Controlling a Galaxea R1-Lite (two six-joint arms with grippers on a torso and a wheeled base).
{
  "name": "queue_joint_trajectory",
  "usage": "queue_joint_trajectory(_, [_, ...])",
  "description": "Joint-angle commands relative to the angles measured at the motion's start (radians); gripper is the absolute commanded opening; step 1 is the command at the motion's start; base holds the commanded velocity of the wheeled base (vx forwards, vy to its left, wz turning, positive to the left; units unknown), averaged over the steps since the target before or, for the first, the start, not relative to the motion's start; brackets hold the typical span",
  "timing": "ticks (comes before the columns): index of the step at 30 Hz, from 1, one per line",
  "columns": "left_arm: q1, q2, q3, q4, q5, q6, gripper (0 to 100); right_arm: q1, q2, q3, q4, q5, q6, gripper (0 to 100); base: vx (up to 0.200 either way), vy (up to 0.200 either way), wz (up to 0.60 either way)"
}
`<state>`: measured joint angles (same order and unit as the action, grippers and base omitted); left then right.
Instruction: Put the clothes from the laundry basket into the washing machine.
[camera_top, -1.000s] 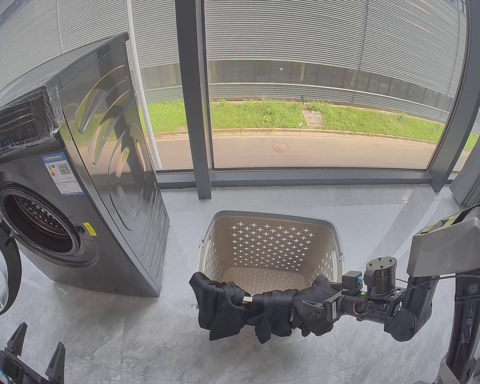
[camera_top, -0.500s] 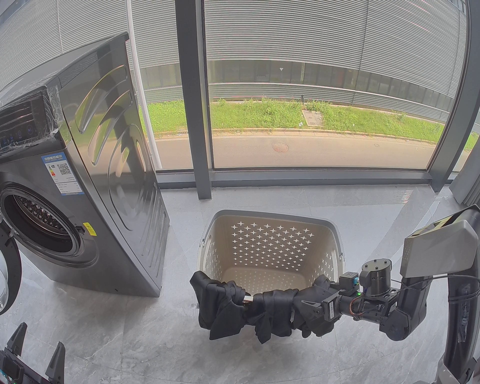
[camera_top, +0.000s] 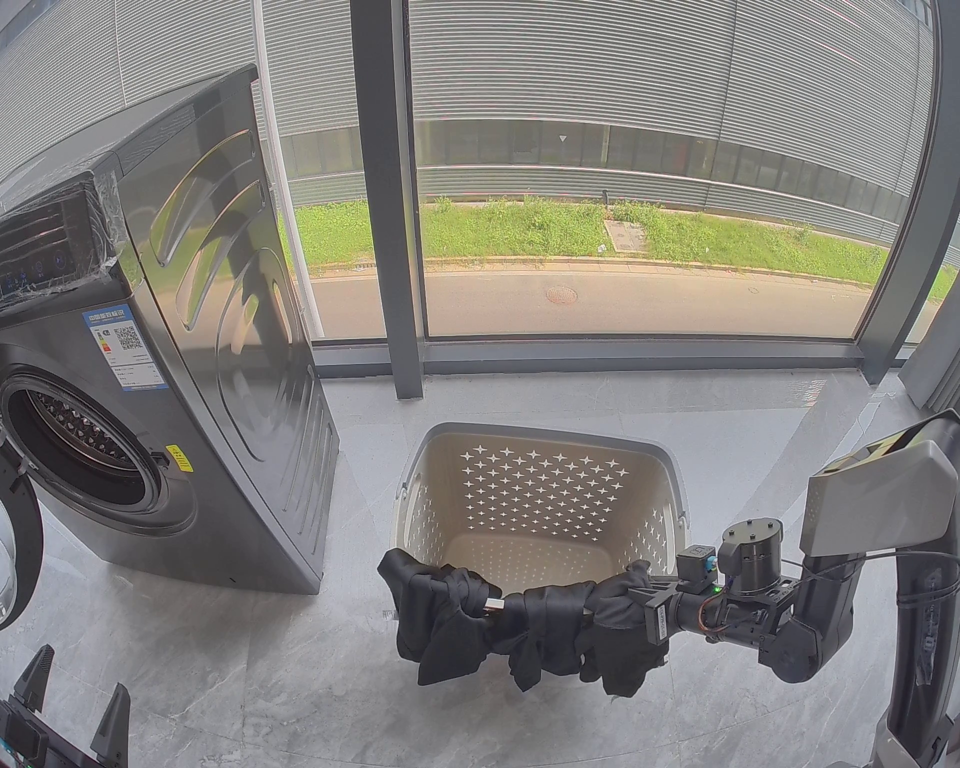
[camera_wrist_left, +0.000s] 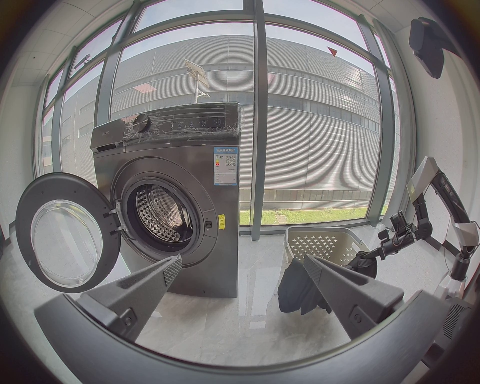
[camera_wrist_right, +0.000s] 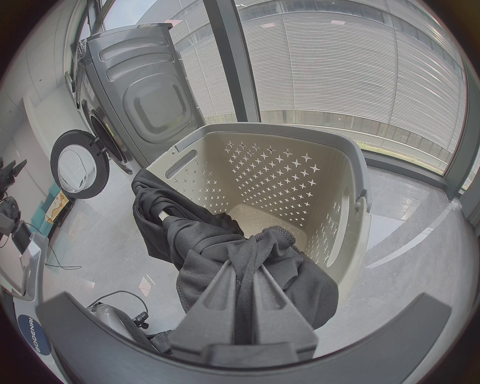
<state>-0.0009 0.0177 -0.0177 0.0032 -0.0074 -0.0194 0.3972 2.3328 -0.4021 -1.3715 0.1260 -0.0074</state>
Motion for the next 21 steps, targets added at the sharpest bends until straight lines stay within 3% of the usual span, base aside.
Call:
queue_joint_trajectory(1, [0.001,-0.018,0.016,0.000,0.001,-0.001,100,0.003,-0.036,0.014,-0.020,0.000,0.000,0,0.000,0.000,0.00])
queue_joint_trajectory(8, [0.001,-0.018,0.016,0.000,0.003,-0.002,100,0.009,-0.227,0.092,-0.047,0.006,0.006,0,0.000,0.000,0.00])
queue_joint_trajectory(14, [-0.001,-0.018,0.016,0.000,0.006,-0.002,100,0.017,-0.490,0.146,-0.034,0.024,0.040,0,0.000,0.000,0.00])
queue_joint_trajectory(21, [0.001,-0.018,0.016,0.000,0.007,-0.001,100,0.135,-0.730,0.124,0.058,0.021,0.050,0,0.000,0.000,0.00])
